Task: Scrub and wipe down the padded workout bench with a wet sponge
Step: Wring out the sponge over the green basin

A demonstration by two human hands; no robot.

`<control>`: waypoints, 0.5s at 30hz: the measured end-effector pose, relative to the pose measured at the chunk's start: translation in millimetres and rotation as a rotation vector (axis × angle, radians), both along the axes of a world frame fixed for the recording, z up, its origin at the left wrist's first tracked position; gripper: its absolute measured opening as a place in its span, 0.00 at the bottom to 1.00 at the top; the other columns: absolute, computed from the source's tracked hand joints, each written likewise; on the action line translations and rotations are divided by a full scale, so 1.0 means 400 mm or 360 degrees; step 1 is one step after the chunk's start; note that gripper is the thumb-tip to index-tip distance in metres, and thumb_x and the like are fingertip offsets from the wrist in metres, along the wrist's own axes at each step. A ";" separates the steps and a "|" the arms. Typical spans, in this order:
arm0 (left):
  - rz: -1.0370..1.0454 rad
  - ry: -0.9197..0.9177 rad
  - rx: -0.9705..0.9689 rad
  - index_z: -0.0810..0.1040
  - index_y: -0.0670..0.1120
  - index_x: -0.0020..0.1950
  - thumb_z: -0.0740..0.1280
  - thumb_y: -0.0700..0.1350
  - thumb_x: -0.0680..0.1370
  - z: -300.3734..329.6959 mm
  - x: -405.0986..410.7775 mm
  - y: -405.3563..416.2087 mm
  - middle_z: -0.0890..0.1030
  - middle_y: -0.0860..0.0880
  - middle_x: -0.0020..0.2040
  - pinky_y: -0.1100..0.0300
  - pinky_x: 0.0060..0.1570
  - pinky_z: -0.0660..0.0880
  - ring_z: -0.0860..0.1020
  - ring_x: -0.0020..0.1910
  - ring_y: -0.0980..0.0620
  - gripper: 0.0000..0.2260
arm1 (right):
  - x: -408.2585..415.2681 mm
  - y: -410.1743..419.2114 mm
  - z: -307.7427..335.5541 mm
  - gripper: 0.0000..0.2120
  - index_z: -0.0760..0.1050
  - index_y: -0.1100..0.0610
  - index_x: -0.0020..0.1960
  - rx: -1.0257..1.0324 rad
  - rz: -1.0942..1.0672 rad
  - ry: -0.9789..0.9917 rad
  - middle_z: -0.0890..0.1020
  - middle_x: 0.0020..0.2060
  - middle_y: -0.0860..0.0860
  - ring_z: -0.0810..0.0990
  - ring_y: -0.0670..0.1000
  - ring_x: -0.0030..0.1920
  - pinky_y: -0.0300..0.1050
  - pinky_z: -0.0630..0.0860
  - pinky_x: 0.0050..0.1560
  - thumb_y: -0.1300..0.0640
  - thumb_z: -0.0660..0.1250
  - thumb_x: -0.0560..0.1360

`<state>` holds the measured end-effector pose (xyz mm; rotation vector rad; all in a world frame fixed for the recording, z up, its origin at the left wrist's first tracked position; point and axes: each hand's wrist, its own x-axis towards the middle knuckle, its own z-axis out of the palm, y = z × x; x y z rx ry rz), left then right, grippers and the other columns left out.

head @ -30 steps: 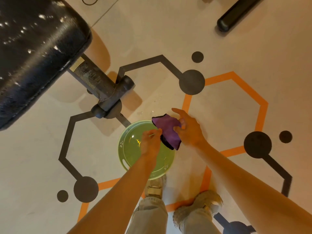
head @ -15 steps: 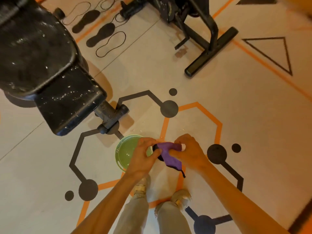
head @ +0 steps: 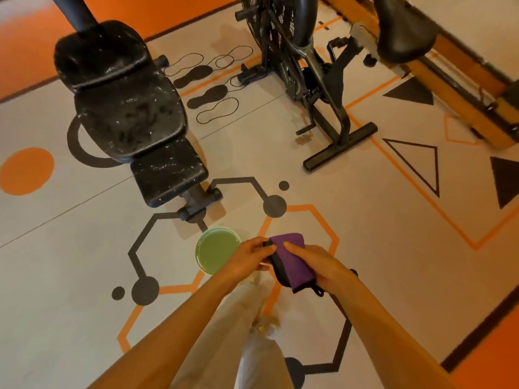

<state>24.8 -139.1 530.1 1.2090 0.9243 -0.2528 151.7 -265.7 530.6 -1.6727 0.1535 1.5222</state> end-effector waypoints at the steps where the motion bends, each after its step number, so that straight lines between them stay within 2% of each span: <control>1: -0.0040 0.0061 0.0037 0.77 0.50 0.57 0.65 0.46 0.81 -0.004 -0.012 0.014 0.83 0.51 0.48 0.67 0.42 0.78 0.82 0.44 0.59 0.06 | 0.006 0.009 0.007 0.21 0.77 0.60 0.58 -0.0088 0.0103 -0.0092 0.83 0.49 0.57 0.83 0.55 0.46 0.44 0.80 0.41 0.47 0.71 0.72; 5: -0.0002 0.0293 0.0093 0.78 0.48 0.54 0.66 0.44 0.80 -0.048 -0.067 0.093 0.82 0.47 0.52 0.67 0.42 0.76 0.80 0.46 0.54 0.04 | 0.064 0.003 -0.006 0.17 0.75 0.60 0.54 -0.0369 0.0442 -0.0467 0.81 0.45 0.54 0.79 0.51 0.41 0.37 0.76 0.32 0.48 0.72 0.73; 9: 0.0176 0.0514 0.0065 0.77 0.43 0.54 0.64 0.44 0.81 -0.109 -0.135 0.177 0.82 0.43 0.50 0.63 0.41 0.74 0.78 0.43 0.51 0.06 | 0.151 -0.058 -0.047 0.21 0.75 0.59 0.55 -0.0722 0.0765 -0.0779 0.80 0.49 0.54 0.78 0.52 0.43 0.36 0.72 0.35 0.45 0.72 0.72; 11: 0.0261 0.0662 0.0030 0.77 0.41 0.54 0.65 0.44 0.81 -0.131 -0.169 0.218 0.82 0.44 0.45 0.62 0.39 0.72 0.78 0.40 0.51 0.06 | 0.190 -0.101 -0.054 0.18 0.76 0.59 0.54 -0.0884 0.0741 -0.0750 0.79 0.46 0.54 0.76 0.50 0.40 0.37 0.70 0.34 0.47 0.70 0.73; 13: 0.0358 0.0765 -0.0008 0.77 0.41 0.49 0.66 0.42 0.80 -0.142 -0.186 0.258 0.81 0.46 0.39 0.62 0.36 0.70 0.76 0.36 0.51 0.04 | 0.229 -0.148 -0.059 0.17 0.76 0.59 0.54 -0.1100 0.0747 -0.0703 0.77 0.46 0.54 0.76 0.52 0.42 0.40 0.69 0.40 0.47 0.69 0.74; 15: 0.0455 0.0804 -0.0015 0.77 0.42 0.45 0.67 0.41 0.80 -0.138 -0.179 0.301 0.80 0.47 0.34 0.62 0.34 0.68 0.75 0.33 0.50 0.05 | 0.273 -0.179 -0.063 0.19 0.77 0.61 0.56 -0.1296 0.0759 -0.0620 0.78 0.49 0.55 0.75 0.53 0.46 0.39 0.67 0.45 0.47 0.70 0.74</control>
